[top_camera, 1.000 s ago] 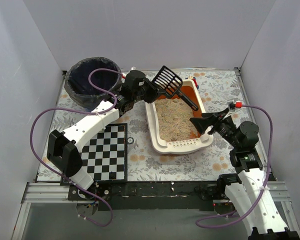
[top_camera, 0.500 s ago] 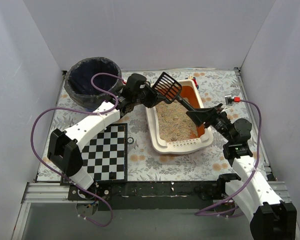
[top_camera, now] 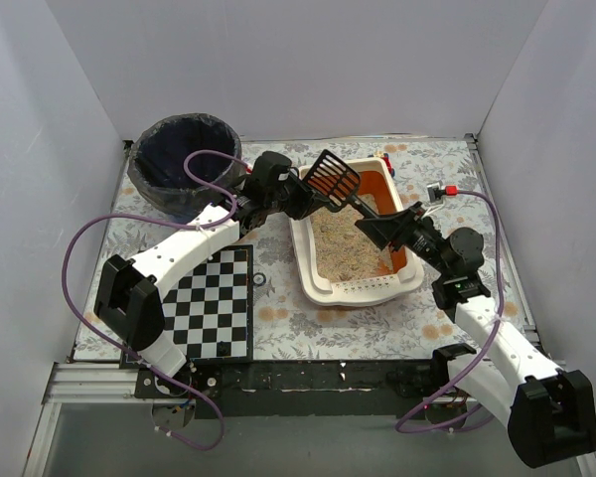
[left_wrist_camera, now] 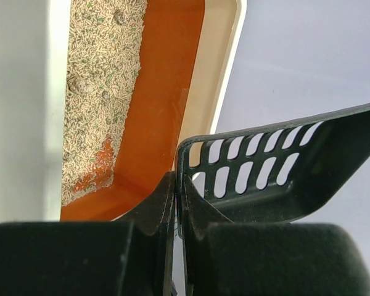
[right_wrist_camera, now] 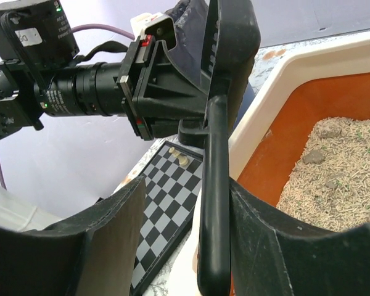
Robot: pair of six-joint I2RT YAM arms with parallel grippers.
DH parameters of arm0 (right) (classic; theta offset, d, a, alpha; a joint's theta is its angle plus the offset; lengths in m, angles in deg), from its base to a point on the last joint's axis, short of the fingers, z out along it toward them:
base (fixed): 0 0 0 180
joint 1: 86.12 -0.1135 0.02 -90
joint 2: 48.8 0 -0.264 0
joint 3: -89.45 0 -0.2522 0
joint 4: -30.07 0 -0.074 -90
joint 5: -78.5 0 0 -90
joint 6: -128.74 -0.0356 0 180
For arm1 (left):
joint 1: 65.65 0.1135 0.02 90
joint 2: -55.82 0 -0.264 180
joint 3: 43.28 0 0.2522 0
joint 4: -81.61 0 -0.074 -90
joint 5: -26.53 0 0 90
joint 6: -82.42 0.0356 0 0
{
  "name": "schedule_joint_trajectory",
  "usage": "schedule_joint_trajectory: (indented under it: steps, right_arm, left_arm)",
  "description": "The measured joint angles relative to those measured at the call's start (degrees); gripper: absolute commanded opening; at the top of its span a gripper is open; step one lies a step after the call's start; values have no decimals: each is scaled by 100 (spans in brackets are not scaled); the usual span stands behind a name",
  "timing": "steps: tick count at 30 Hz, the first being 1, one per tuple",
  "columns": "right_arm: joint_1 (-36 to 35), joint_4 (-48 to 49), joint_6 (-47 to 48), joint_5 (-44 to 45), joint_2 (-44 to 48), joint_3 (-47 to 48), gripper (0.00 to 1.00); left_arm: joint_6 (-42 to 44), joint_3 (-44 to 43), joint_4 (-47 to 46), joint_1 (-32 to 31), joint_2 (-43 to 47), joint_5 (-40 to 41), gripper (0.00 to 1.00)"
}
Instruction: Clean the litter box
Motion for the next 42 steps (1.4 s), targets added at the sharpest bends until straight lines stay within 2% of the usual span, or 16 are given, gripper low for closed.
schedule_joint_trajectory:
  steps: [4, 10, 11, 12, 13, 14, 16, 18, 24, 28, 32, 37, 39, 42]
  right_arm:
    - [-74, 87, -9, 133, -188, 76, 47]
    - [-144, -72, 2, 361, -197, 114, 42]
    - [-157, -129, 4, 413, -164, 116, 32]
    - [-170, -199, 22, 466, -118, 116, 14]
    - [-179, -262, 70, 507, -76, 116, 2]
    - [-188, -367, 127, 570, -22, 122, 1]
    - [-186, -636, 157, 713, 50, 153, 1]
    - [-214, -1016, 243, 765, 87, 352, 1]
    - [-249, -2983, 498, 1410, 138, 1543, 1]
    - [-249, -4599, 1176, 1939, 31, 2441, 1]
    - [-289, -5847, 2542, 2094, -396, 3128, 1]
    - [-748, -6531, 4489, 2524, -625, 3195, 1]
    - [-1036, -6415, 5504, 2653, -590, 3145, 1]
    - [-1604, -6159, 7084, 2933, -546, 3010, 1]
  left_arm:
    - [0, 37, -35, 0, 2, -13, 0]
    - [0, 68, -76, 2, 4, -9, 0]
    - [-2, 76, -94, 0, 7, -11, 0]
    - [-2, 92, -120, 0, 7, -11, 0]
    - [-7, 101, -136, 0, 7, -13, 0]
    - [-24, 109, -155, -2, 7, -22, 7]
    - [-24, 111, -181, -4, 15, -13, 56]
    - [31, 111, -184, -7, 15, -28, 98]
    - [721, 103, -468, -2, 15, -256, 98]
    - [1370, 63, -461, -7, 15, -262, 98]
    - [1954, -2, -199, -24, 52, 122, 98]
    - [2507, -2, 162, -2, 236, 752, 98]
    - [2625, -2, 118, 92, 269, 597, 98]
    - [2754, -11, -11, 424, 197, -109, 98]
